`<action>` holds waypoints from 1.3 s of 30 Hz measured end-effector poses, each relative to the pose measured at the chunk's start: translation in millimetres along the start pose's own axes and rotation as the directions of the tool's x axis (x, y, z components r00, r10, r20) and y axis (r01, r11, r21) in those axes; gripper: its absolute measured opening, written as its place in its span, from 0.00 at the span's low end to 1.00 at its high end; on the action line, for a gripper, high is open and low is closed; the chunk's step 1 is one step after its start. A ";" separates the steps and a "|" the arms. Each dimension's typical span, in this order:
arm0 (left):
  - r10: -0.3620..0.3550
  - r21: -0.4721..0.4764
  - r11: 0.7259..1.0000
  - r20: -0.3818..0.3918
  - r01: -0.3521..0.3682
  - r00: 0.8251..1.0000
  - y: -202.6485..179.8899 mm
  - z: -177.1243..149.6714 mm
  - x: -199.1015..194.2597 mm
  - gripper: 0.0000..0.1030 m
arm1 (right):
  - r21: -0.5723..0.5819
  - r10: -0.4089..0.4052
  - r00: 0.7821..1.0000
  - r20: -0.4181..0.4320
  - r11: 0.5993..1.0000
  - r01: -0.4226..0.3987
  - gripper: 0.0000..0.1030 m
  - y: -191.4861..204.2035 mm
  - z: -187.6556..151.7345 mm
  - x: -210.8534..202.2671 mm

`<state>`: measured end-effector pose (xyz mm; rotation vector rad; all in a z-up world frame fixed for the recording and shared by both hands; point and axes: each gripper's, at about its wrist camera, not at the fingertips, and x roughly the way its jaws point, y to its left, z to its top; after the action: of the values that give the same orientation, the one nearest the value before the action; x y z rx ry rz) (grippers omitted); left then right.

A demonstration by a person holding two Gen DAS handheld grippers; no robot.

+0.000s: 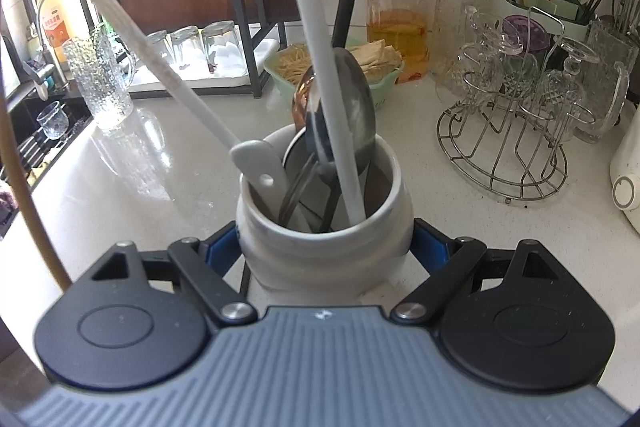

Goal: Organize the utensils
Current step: 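Lift the wooden chopstick with the left tool toward the mug, then lower the wooden chopstick into the mug held by the right tool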

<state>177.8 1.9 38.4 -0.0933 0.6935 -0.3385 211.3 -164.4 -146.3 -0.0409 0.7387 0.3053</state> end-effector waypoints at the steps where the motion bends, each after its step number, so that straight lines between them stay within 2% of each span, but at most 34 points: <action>1: 0.002 0.008 1.000 0.012 -0.002 1.000 -0.9 6.3 -4.3 0.06 | -0.001 0.001 1.000 0.002 1.000 -0.001 0.88 0.0 -0.6 -0.3; 10: -0.024 0.086 0.996 0.101 0.016 0.995 -19.3 56.9 -31.9 0.06 | -0.002 0.004 1.000 0.005 1.000 -0.004 0.88 0.4 -1.7 -0.8; 21: -0.063 0.166 0.985 0.130 0.041 0.990 -38.5 97.3 -30.9 0.06 | 0.002 0.007 1.000 0.005 1.000 -0.007 0.88 3.1 -3.1 -2.5; 29: -0.095 0.180 0.981 0.112 0.074 0.989 -48.3 110.5 -10.5 0.06 | 0.001 0.012 1.000 0.007 1.000 -0.012 0.88 5.7 -4.2 -3.4; 32: -0.125 0.165 0.981 0.115 0.105 0.985 -48.3 108.9 0.0 0.06 | 0.001 0.013 1.000 0.007 1.000 -0.013 0.88 5.8 -3.9 -3.6; 35: -0.120 0.154 0.983 0.106 0.102 0.987 -48.7 105.9 10.8 0.06 | 0.004 0.012 1.000 0.009 1.000 -0.013 0.88 5.5 -4.0 -3.3; 39: -0.127 0.149 0.982 0.065 0.116 0.990 -48.1 99.2 24.7 0.06 | 0.003 0.012 1.000 0.013 1.000 -0.012 0.88 5.9 -4.8 -3.4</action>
<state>246.0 -54.3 108.9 -0.0101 0.5888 -0.4993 204.1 -160.3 -147.1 -0.0311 0.7268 0.3157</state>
